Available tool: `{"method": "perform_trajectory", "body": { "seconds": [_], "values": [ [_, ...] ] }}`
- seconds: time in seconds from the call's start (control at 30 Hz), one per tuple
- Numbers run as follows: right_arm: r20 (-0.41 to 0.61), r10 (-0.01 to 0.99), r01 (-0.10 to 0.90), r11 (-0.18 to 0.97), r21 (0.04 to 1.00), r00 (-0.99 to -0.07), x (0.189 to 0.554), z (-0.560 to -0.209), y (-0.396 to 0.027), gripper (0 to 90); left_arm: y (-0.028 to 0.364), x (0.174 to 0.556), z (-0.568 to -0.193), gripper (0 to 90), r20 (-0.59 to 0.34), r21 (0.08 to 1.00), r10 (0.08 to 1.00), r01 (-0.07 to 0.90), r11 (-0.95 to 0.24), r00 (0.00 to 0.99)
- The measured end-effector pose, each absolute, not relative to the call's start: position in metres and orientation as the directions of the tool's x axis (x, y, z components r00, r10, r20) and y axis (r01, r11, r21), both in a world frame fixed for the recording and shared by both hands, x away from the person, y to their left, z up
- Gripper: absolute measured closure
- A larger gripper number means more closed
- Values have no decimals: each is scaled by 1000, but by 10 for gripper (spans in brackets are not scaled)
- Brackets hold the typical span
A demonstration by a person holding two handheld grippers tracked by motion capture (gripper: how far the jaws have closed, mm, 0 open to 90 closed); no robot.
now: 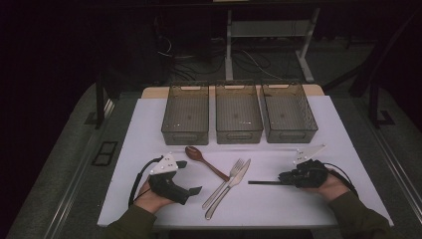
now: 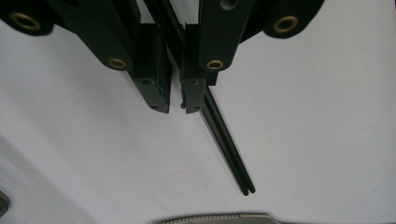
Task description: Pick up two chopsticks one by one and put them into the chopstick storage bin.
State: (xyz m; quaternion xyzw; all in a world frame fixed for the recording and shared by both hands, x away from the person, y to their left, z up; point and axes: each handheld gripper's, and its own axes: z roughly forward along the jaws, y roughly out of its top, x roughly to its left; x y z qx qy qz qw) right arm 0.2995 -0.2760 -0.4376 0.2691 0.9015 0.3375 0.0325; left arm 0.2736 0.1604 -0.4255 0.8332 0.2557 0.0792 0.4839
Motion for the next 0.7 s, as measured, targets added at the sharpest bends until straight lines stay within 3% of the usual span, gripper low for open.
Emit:
{"method": "perform_trajectory", "body": {
  "seconds": [0.7],
  "values": [
    [96, 530, 465, 626, 626, -843, 307, -439, -279, 853, 160, 274, -425, 0, -114, 844, 504, 351, -405, 856]
  ]
}}
